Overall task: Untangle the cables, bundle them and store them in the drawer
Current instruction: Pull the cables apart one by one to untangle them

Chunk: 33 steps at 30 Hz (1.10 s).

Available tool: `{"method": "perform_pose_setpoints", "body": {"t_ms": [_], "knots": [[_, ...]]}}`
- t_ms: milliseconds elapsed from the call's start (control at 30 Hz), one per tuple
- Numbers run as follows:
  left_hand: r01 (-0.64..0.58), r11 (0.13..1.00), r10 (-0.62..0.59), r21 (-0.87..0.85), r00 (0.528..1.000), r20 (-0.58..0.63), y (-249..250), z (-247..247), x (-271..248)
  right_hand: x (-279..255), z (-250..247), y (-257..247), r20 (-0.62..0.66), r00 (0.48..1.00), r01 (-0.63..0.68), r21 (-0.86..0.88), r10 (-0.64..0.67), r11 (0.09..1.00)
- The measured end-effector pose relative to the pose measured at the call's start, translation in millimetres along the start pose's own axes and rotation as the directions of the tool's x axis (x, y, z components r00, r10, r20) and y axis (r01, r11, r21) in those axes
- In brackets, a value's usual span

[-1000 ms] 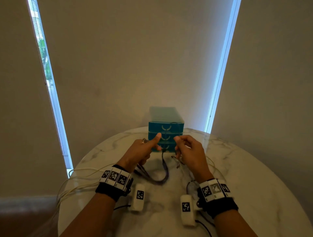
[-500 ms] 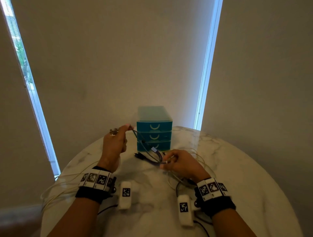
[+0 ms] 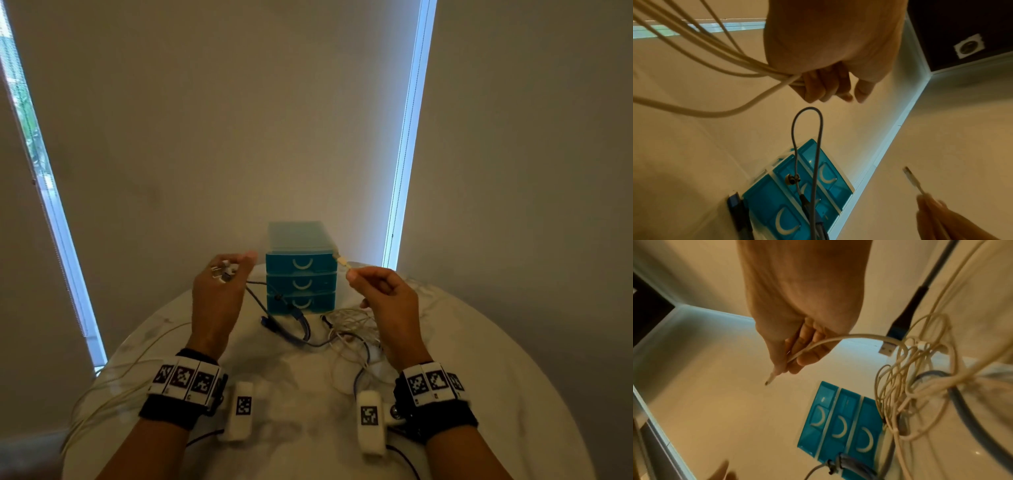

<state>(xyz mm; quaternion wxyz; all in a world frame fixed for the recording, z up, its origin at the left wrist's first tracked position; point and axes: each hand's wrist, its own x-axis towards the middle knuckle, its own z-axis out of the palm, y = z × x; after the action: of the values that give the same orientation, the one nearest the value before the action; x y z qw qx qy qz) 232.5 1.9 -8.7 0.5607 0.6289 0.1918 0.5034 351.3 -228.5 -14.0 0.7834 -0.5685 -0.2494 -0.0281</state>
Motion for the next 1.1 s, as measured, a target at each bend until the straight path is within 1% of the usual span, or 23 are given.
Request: {"method": "perform_pose_setpoints", "body": {"t_ms": [67,133,167,233,267,333,400,467,533,567,633,667,700,733,767,800,833,867,900,967,1000,1067,1100], "knots": [[-0.004,0.997,-0.013,0.083,0.979,0.203,13.7,5.3,-14.0,-7.2,9.7,-0.3,0.084,0.996,-0.025,-0.003,0.025,1.0],[-0.037,0.983,-0.032,0.181,0.932,0.36,20.1,10.5,-24.8,-13.4,21.0,4.9,0.138,0.99,-0.026,-0.049,0.032,0.998],[-0.047,0.98,-0.038,0.193,0.911,0.411,20.1,12.5,-27.3,-16.1,26.4,7.2,0.158,0.987,-0.021,-0.065,0.031,0.998],[-0.017,0.99,-0.05,0.138,0.885,0.464,22.1,14.1,-32.1,-19.2,34.1,10.9,0.192,0.981,-0.015,-0.089,0.032,0.996],[0.01,0.994,-0.06,0.11,0.884,0.464,22.5,13.8,-33.1,-19.7,36.3,13.4,0.205,0.978,-0.013,-0.101,0.034,0.995],[0.035,0.997,-0.059,0.067,0.914,0.402,21.6,14.1,-30.8,-18.7,37.3,19.9,0.241,0.97,-0.005,-0.145,0.04,0.989],[0.063,0.997,-0.051,-0.038,0.962,0.267,20.7,10.3,-25.0,-16.8,33.8,27.7,0.292,0.955,0.025,-0.237,0.047,0.971],[0.108,0.98,-0.089,-0.168,0.99,0.113,16.5,2.7,-14.1,-12.8,27.0,33.3,0.293,0.955,0.066,-0.363,0.047,0.929],[0.145,0.955,-0.146,-0.258,0.989,0.016,10.5,-4.8,-3.4,-7.4,18.2,35.9,0.173,0.985,0.095,-0.435,-0.02,0.896],[0.153,0.943,-0.164,-0.296,0.986,-0.013,8.4,-7.5,-0.3,-4.1,13.4,36.4,0.088,0.992,0.124,-0.467,-0.094,0.876],[0.152,0.919,-0.171,-0.363,0.985,-0.021,5.3,-9.8,2.7,0.1,6.1,35.8,-0.041,0.968,0.181,-0.562,-0.246,0.807],[0.143,0.911,-0.157,-0.386,0.988,-0.004,4.3,-9.6,3.2,-0.6,3.4,35.0,-0.083,0.963,0.155,-0.613,-0.257,0.775],[0.134,0.907,-0.139,-0.398,0.99,0.017,3.6,-8.9,3.1,-1.9,2.5,35.5,-0.111,0.971,0.097,-0.634,-0.214,0.767],[0.133,0.906,-0.131,-0.402,0.991,0.034,3.5,-7.6,2.8,-2.8,2.4,37.8,-0.114,0.984,0.036,-0.613,-0.134,0.789],[0.137,0.904,-0.128,-0.404,0.99,0.049,2.2,-6.2,2.8,-4.0,3.7,38.9,-0.094,0.995,-0.028,-0.55,-0.029,0.835],[0.147,0.902,-0.132,-0.407,0.989,0.064,1.0,-4.4,2.7,-4.9,7.6,39.5,-0.06,0.994,-0.109,-0.443,0.092,0.89],[0.16,0.898,-0.143,-0.409,0.987,0.072,0.4,-3.0,3.3,-5.4,13.4,38.7,-0.004,0.984,-0.17,-0.32,0.178,0.932],[0.178,0.895,-0.16,-0.409,0.984,0.079,1.1,-2.3,2.9,-5.8,19.0,36.7,0.045,0.978,-0.193,-0.193,0.205,0.962],[0.195,0.89,-0.177,-0.412,0.981,0.082,0.5,-2.5,3.8,-4.0,22.1,35.9,0.059,0.982,-0.171,-0.103,0.178,0.98],[0.221,0.875,-0.206,-0.431,0.975,0.082,-2.2,-5.2,6.5,1.7,25.4,32.2,0.006,0.998,-0.062,0.074,0.062,0.995],[0.235,0.861,-0.219,-0.45,0.972,0.089,-3.7,-7.3,8.0,3.2,25.0,28.9,-0.032,0.999,-0.034,0.174,0.04,0.984],[0.271,0.822,-0.242,-0.5,0.962,0.122,-7.4,-10.8,11.1,6.7,18.1,29.1,-0.107,0.989,-0.063,0.312,0.101,0.948],[0.287,0.807,-0.252,-0.516,0.958,0.138,-9.2,-11.7,12.4,8.0,12.3,29.3,-0.135,0.973,-0.121,0.392,0.188,0.912]]}}
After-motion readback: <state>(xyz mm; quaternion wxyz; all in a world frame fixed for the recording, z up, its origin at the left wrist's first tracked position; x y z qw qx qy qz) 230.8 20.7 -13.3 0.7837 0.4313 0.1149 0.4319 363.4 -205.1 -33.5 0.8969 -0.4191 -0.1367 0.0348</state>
